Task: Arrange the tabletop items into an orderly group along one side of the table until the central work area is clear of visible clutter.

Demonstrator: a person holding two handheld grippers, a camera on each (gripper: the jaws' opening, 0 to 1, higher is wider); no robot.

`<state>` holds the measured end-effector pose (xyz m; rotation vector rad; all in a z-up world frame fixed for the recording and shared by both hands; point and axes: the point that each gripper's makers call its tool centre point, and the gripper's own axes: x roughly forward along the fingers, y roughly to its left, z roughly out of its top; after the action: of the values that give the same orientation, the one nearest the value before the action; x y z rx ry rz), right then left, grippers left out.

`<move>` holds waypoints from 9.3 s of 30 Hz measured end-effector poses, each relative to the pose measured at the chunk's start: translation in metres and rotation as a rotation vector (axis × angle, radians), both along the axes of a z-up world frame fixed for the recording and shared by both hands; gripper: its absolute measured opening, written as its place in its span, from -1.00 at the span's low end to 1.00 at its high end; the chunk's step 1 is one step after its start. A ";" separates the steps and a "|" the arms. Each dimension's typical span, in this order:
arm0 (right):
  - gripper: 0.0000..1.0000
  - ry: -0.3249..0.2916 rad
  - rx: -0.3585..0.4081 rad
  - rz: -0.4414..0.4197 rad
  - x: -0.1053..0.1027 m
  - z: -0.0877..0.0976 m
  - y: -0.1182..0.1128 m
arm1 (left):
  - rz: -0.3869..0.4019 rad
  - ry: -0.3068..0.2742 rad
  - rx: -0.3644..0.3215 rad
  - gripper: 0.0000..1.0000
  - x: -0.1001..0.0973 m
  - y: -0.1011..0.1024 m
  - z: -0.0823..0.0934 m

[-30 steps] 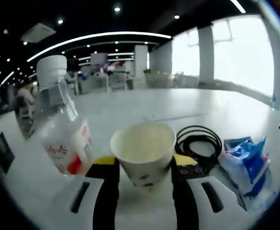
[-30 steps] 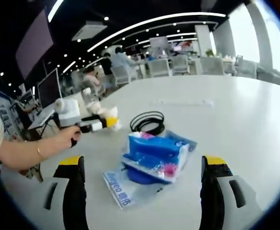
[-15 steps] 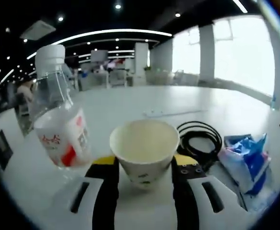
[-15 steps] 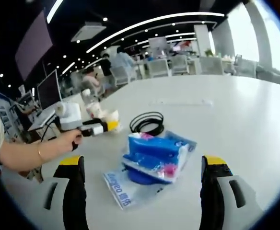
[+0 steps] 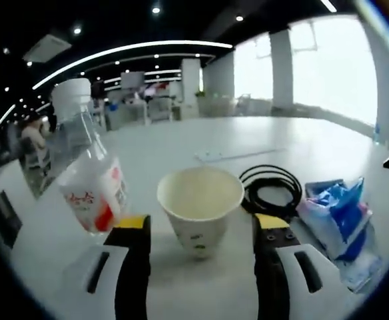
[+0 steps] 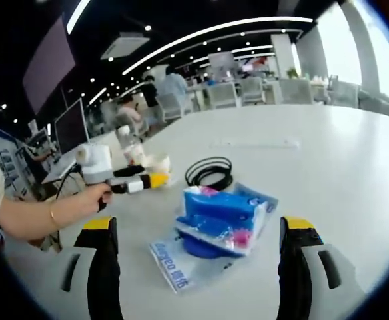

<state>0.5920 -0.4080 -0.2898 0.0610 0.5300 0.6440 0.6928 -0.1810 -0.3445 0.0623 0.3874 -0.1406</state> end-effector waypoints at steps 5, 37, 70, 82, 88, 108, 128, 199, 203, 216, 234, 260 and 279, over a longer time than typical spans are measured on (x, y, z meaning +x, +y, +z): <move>0.99 0.006 0.013 -0.002 -0.001 0.000 0.001 | -0.004 0.005 -0.012 0.29 -0.011 0.000 0.006; 0.99 -0.021 0.178 0.031 -0.011 0.042 0.022 | -0.044 0.011 -0.104 0.99 -0.092 0.002 0.080; 0.99 0.008 0.095 0.010 0.013 0.024 0.010 | -0.203 0.019 -0.082 0.99 -0.169 -0.032 0.110; 0.99 0.048 0.089 -0.028 0.026 -0.005 0.009 | -0.237 0.030 -0.063 0.99 -0.179 -0.044 0.104; 0.93 0.022 0.080 -0.057 0.034 -0.015 0.005 | -0.215 0.044 -0.028 0.99 -0.181 -0.041 0.098; 0.07 0.040 0.030 -0.275 0.078 -0.068 -0.022 | -0.184 0.022 0.034 0.99 -0.179 -0.033 0.084; -0.58 0.066 -0.057 -0.265 0.072 -0.087 -0.025 | -0.193 0.036 0.131 0.87 -0.183 -0.034 0.077; -0.98 -0.068 -0.190 -0.211 0.102 0.022 -0.118 | -0.182 0.027 0.075 0.83 -0.185 -0.033 0.080; -0.98 -0.028 -0.166 -0.196 0.104 0.015 -0.124 | -0.180 0.038 0.067 0.83 -0.186 -0.032 0.078; -0.97 0.003 -0.204 -0.230 0.126 -0.007 -0.162 | -0.168 0.075 0.036 0.89 -0.184 -0.030 0.066; -0.97 0.012 -0.253 -0.232 0.159 -0.036 -0.185 | -0.170 0.076 0.030 0.99 -0.178 -0.035 0.061; -0.96 -0.067 -0.381 -0.222 0.193 -0.064 -0.212 | -0.124 0.111 0.063 0.95 -0.181 -0.019 0.052; -0.62 -0.045 -0.380 -0.268 0.193 -0.072 -0.220 | -0.132 0.134 0.063 0.94 -0.182 -0.019 0.047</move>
<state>0.7846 -0.6284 -0.3618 -0.2367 0.5816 0.2752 0.5112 -0.1997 -0.2973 0.1415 0.5218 -0.2642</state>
